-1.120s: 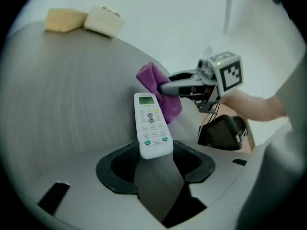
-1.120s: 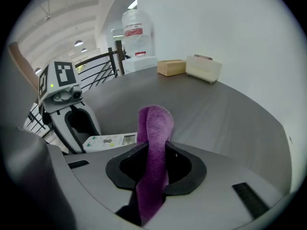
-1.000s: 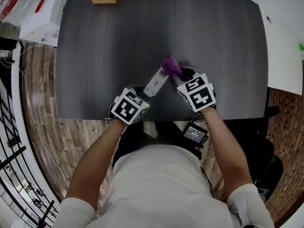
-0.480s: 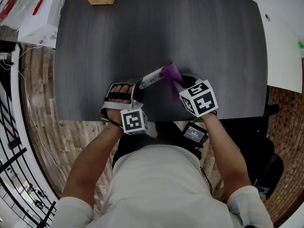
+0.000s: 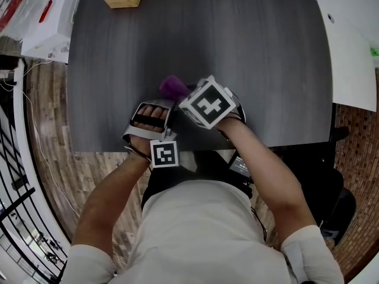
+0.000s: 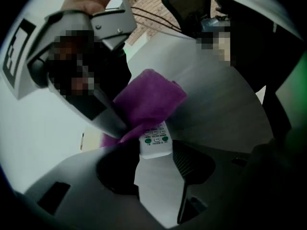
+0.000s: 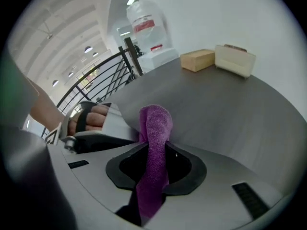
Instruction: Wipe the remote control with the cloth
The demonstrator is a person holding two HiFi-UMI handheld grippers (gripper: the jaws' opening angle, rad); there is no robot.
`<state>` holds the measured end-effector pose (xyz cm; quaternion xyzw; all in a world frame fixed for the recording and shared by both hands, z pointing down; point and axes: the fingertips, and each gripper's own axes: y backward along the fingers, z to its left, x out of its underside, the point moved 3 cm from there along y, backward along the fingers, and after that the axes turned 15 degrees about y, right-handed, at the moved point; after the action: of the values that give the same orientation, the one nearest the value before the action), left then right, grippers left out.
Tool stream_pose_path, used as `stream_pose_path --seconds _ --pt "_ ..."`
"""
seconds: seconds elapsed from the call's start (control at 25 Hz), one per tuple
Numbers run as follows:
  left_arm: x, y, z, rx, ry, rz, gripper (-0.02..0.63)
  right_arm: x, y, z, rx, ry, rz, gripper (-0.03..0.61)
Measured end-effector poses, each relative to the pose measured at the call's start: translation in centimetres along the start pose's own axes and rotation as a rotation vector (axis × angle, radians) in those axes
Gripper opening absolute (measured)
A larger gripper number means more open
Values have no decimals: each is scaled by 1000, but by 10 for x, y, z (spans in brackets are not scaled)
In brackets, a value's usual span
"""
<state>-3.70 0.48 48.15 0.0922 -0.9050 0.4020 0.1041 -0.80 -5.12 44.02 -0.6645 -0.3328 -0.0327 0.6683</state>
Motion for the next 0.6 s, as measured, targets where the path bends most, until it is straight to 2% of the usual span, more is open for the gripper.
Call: stream_pose_path --seconds 0.12,0.32,0.44,0.52,0.6 --pt "3 0 -3 0 -19 3 212 14 -3 -8 -28 -53 44 92" --pt "5 -2 -10 29 9 3 212 41 5 -25 -17 -111 81 92" --pt "5 -3 -26 142 114 6 212 58 12 -36 19 -136 92 92" --pt "5 -4 -25 174 196 4 210 74 19 -47 69 -135 124 92" --pt "6 -5 -22 236 312 15 212 94 26 -57 135 -110 181 92"
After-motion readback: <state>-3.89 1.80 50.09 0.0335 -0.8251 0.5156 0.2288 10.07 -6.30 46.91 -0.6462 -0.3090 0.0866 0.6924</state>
